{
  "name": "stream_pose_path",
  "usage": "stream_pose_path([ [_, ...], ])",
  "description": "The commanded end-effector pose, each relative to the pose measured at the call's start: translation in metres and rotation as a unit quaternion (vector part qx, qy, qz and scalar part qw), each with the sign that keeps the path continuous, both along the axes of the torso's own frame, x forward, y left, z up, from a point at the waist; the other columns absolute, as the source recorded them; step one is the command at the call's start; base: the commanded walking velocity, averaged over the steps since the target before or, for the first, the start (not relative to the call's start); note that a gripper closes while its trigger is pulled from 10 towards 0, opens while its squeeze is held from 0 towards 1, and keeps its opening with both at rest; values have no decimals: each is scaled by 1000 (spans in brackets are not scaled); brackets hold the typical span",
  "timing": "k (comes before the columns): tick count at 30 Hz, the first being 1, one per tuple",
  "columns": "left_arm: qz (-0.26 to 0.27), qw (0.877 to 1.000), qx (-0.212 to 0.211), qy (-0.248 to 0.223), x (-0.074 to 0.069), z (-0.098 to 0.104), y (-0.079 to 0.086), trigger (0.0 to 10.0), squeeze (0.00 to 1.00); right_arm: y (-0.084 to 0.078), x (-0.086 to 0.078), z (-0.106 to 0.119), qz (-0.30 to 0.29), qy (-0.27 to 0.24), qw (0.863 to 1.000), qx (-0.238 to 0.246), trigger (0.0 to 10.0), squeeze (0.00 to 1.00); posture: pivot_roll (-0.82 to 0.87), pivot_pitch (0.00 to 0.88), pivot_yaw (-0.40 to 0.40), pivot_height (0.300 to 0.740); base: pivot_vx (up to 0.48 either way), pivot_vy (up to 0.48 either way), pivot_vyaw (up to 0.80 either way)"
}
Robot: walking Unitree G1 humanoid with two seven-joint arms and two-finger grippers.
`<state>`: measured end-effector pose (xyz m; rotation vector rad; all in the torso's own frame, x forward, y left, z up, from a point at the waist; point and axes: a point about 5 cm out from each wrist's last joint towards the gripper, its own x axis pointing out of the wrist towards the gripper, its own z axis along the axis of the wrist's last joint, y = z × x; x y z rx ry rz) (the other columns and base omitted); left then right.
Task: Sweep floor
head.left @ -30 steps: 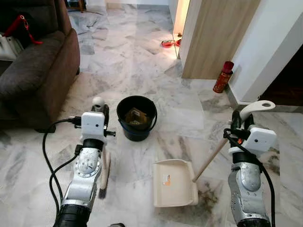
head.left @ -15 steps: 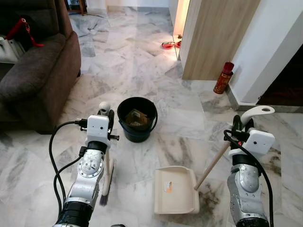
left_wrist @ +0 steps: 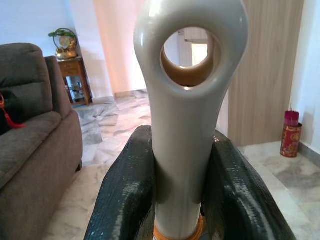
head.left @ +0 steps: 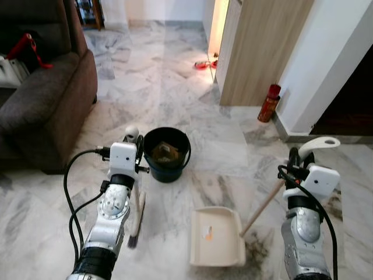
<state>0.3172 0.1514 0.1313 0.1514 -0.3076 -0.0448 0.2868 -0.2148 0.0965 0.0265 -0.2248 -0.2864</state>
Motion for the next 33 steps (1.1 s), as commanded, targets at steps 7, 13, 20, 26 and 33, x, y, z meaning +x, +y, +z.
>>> stream_pose_path([
  [7,1,999,19,-26,4,10,-3,10000,0,-3,2,8,-8,-21,1000,-1,10000,0,68,0,-52,740,0,0,-800],
  [13,10,999,18,-27,6,11,0,10000,0,-5,4,10,-8,-23,1000,-4,10000,0,66,3,-57,740,0,-329,-800],
  [20,20,999,16,-27,5,10,3,10000,0,-5,5,11,-9,-22,1000,-4,10000,0,70,13,-60,740,0,0,-800],
  [26,24,999,28,-27,6,10,5,10000,0,-4,5,12,-11,-24,1000,-4,10000,0,65,20,-57,740,0,-246,-800],
  [33,22,999,19,-29,6,11,4,10000,0,-7,5,13,-18,-27,999,-3,10000,0,59,40,-53,740,0,0,-800],
])
